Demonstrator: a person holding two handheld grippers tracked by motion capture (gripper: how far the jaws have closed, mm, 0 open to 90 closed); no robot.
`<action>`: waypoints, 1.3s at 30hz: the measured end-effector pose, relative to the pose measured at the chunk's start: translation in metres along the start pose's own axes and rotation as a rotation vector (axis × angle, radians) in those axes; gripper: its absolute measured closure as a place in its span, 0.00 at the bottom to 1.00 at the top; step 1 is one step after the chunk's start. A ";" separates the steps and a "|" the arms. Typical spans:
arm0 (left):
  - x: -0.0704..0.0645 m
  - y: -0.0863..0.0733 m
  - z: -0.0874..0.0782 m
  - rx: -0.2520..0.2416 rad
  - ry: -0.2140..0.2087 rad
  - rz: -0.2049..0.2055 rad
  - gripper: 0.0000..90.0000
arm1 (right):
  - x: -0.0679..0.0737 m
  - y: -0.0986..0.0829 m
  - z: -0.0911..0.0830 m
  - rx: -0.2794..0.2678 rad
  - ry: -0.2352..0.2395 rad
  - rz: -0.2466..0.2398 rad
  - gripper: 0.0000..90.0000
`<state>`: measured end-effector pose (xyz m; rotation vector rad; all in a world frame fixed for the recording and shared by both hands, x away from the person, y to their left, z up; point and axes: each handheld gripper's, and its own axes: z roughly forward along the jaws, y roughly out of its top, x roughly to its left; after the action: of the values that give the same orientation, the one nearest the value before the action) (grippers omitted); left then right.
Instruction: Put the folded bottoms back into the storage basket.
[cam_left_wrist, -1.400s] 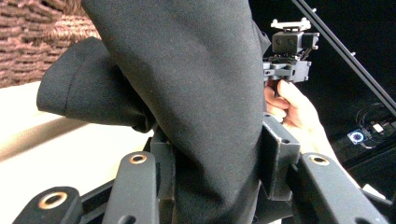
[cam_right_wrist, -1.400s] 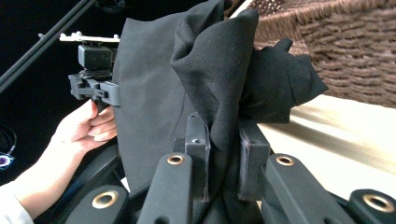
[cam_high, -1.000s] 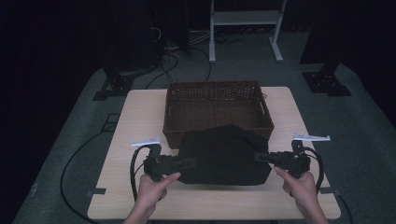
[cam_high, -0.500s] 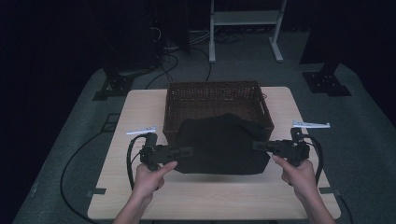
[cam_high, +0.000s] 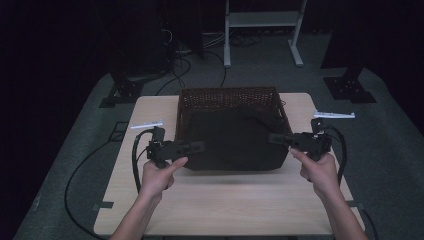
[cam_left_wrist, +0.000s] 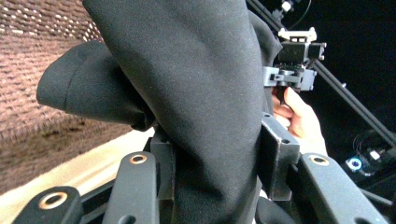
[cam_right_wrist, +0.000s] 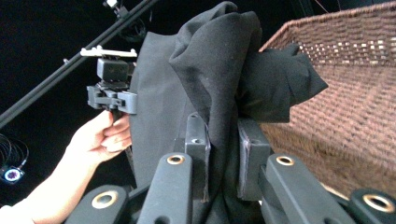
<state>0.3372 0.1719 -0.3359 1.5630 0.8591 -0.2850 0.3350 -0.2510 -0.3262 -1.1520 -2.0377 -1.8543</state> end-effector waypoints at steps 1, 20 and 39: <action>0.001 0.002 0.000 -0.007 0.001 -0.001 0.63 | 0.000 0.003 0.000 -0.006 0.003 -0.001 0.86; 0.013 0.063 0.007 -0.046 0.042 0.019 0.63 | -0.003 0.061 0.009 -0.052 -0.033 -0.049 0.86; 0.044 0.097 0.019 -0.072 0.090 -0.006 0.63 | -0.034 0.097 0.032 -0.053 -0.069 -0.026 0.86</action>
<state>0.4372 0.1741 -0.2949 1.5156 0.9348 -0.1872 0.4306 -0.2424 -0.2774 -1.2251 -2.0614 -1.9172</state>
